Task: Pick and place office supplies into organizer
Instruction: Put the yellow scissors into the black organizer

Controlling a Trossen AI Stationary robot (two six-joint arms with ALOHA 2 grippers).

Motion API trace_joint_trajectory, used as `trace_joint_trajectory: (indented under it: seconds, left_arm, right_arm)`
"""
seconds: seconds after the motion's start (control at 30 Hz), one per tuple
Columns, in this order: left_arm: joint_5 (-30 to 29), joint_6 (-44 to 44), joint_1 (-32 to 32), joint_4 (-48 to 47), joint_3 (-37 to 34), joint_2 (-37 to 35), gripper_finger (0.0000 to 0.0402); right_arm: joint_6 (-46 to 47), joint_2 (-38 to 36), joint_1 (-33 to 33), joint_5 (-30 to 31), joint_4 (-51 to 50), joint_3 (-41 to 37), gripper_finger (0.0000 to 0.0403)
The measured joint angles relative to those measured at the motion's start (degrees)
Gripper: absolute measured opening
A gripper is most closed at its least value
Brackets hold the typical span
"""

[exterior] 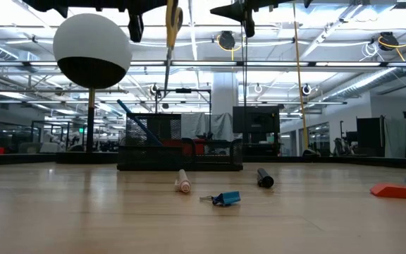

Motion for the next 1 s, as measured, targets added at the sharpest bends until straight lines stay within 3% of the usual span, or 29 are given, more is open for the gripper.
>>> trace_joint_trajectory:
  seconds: [0.37,0.6,0.8,1.0]
  left_arm:
    - [1.9,-0.76,2.52,0.65,-0.28,0.0,0.0]
    - [0.29,-5.85,2.52,16.2,-7.68,0.0,0.0]
    - [-2.06,-8.11,2.52,21.99,-12.43,0.0,0.0]
    - [-2.16,-8.25,2.41,20.79,-13.88,0.0,0.0]
  right_arm:
    - [-0.43,0.0,-0.02,-0.01,-0.24,0.0,0.0144]
    - [-0.63,0.0,-0.02,-0.01,-0.25,0.0,0.0144]
    - [-0.63,0.0,-0.02,-0.01,-0.26,0.0,0.0144]
    - [-0.63,0.34,-0.02,0.03,-0.2,0.0,0.0144]
